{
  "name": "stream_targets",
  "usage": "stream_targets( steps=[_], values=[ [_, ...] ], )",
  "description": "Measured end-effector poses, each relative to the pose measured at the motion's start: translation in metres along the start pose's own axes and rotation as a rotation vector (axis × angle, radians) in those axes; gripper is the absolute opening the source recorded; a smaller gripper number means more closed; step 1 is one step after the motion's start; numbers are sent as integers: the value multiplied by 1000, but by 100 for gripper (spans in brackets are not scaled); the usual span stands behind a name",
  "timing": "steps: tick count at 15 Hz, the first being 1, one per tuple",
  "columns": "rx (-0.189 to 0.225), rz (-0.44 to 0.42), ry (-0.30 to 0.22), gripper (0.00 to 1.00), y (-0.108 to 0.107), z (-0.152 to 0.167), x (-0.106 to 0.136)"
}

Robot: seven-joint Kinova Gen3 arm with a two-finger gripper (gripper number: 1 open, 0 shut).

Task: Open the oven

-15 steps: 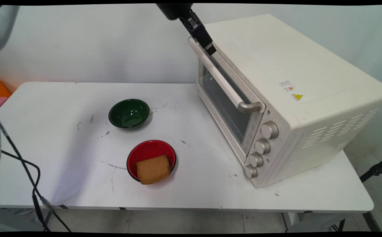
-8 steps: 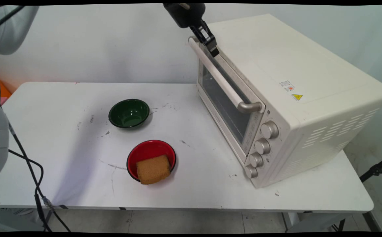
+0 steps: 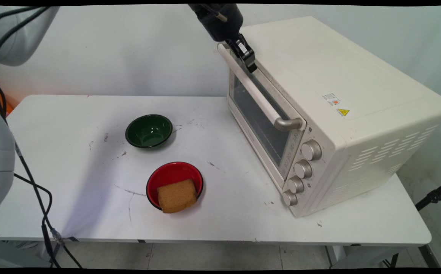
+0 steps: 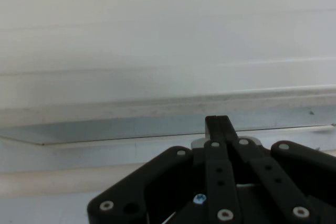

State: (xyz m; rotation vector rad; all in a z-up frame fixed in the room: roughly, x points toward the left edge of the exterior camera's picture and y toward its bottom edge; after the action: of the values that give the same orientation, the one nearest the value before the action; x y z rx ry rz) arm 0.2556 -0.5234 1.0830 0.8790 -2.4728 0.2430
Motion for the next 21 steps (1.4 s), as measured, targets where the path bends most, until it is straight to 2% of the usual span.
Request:
stream_targets(
  steps=[10,17,21],
  values=[
    [20,-11,-20,0,-3,19,-15],
    [42,0,-34,0,0,18,-37],
    [59,9,-23,0,3,12,-54]
  ],
)
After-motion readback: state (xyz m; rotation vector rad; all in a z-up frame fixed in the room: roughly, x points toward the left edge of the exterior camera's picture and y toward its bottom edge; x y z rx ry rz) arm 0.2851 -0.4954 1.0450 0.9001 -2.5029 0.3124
